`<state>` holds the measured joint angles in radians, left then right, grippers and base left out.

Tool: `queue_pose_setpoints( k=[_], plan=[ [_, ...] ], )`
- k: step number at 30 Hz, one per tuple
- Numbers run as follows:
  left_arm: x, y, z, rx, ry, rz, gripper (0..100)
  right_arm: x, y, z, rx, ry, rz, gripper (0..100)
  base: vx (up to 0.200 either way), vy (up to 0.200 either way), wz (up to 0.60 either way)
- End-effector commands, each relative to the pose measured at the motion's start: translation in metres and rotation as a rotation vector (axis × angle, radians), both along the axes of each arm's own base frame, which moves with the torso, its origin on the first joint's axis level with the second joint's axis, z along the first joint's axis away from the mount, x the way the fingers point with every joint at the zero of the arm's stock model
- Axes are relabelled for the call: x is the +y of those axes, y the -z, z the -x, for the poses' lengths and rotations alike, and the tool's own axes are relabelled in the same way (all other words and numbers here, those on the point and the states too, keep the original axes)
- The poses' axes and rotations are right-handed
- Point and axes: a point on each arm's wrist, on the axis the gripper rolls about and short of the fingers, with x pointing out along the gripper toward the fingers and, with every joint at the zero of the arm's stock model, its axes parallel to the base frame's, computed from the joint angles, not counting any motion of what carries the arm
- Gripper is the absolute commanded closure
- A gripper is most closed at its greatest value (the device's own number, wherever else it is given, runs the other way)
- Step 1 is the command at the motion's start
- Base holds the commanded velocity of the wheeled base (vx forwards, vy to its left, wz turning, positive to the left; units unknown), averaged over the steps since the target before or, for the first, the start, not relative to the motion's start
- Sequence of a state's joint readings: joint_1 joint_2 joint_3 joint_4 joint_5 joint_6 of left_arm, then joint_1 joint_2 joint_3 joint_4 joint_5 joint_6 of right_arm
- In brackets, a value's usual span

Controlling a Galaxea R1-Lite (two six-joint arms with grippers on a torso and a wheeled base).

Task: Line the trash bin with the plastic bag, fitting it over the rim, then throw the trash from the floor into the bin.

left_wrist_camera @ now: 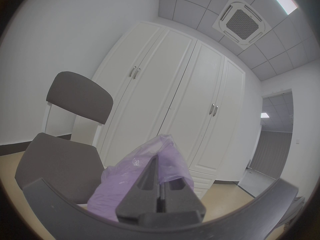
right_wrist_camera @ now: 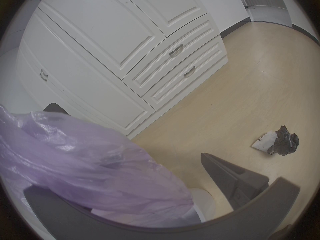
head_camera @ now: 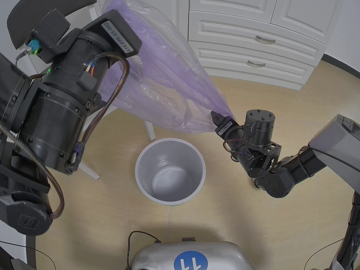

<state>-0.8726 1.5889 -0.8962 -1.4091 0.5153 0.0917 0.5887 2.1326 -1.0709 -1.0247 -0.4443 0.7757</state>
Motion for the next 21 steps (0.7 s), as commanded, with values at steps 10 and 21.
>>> queue_pose_setpoints(
  k=[10, 21],
  plan=[
    [0.001, 0.000, 0.000, 0.000, -0.002, 0.000, 100, -0.020, 0.016, 0.019, -0.012, -0.181, 0.002, 0, 0.000, 0.000, 0.00],
    [0.003, -0.002, 0.002, -0.005, -0.002, 0.006, 100, -0.036, 0.042, 0.036, -0.134, -0.348, -0.014, 0, 0.000, 0.000, 0.00]
  ],
)
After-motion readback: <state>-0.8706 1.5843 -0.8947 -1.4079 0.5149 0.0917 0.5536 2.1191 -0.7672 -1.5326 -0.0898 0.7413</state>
